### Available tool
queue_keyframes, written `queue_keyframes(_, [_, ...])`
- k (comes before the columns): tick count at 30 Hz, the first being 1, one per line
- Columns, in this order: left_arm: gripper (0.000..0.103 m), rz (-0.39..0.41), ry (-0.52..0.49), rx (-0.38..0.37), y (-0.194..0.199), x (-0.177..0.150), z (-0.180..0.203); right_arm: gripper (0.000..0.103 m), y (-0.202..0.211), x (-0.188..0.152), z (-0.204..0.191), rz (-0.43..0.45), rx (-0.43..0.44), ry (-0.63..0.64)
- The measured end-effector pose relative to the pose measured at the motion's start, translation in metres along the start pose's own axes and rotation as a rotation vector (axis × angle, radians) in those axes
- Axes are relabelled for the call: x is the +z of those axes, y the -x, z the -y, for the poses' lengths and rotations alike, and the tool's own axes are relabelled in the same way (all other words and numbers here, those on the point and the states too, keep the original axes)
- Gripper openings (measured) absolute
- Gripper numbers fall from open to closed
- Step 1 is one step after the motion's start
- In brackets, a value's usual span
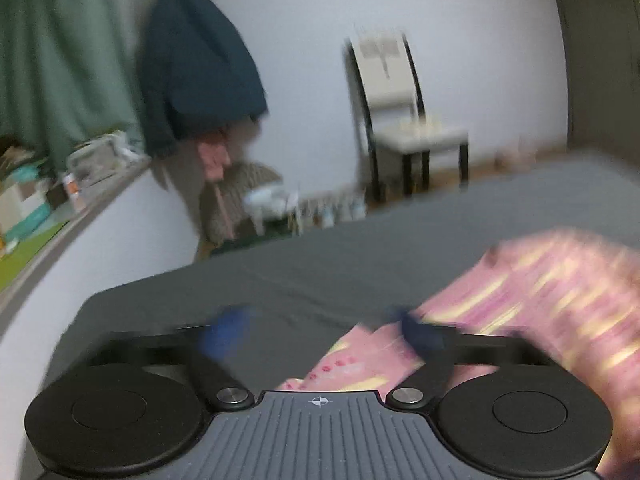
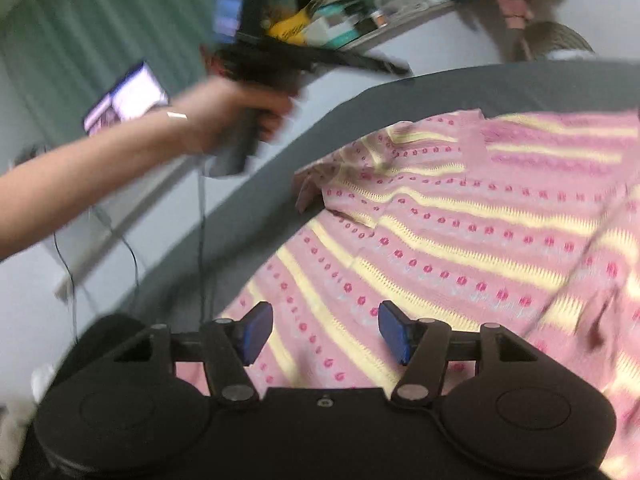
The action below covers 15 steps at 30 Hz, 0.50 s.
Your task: Fold clothes
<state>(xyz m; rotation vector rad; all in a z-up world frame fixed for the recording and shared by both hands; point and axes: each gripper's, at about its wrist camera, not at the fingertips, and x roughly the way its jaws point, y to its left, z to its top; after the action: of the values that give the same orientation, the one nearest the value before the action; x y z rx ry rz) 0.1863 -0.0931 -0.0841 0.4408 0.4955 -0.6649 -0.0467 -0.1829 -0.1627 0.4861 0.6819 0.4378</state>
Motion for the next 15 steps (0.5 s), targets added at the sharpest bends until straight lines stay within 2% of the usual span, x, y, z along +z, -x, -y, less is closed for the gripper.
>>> queue_keyframes(2, [0.035,-0.105,-0.071,0.010,-0.053,0.000,0.012,0.058,0.000,-0.007,0.005,0.007,0.022,-0.036])
queue_keyframes(3, [0.035,-0.145,-0.077,-0.013,-0.071,-0.008,0.017,0.058,-0.002,-0.011,0.005,0.000,0.022,-0.030])
queue_keyframes(7, [0.035,-0.228,-0.088,-0.037,-0.099,-0.033,0.032,0.058,-0.001,-0.029,0.005,-0.035,0.017,0.015])
queue_keyframes(9, [0.035,-0.205,-0.070,-0.040,-0.096,-0.042,0.031,0.058,0.000,-0.034,0.003,-0.040,0.014,0.035])
queue_keyframes(10, [0.029,-0.185,-0.058,-0.053,-0.092,-0.045,0.030,0.058,0.002,-0.036,0.001,-0.038,0.009,0.043])
queue_keyframes(12, [0.002,-0.147,-0.049,-0.077,-0.081,-0.050,0.029,0.058,0.004,-0.039,0.000,-0.027,0.002,0.040])
queue_keyframes(15, [0.002,-0.084,-0.146,-0.096,-0.058,-0.065,0.043,0.058,0.006,-0.039,0.002,-0.002,0.006,0.003])
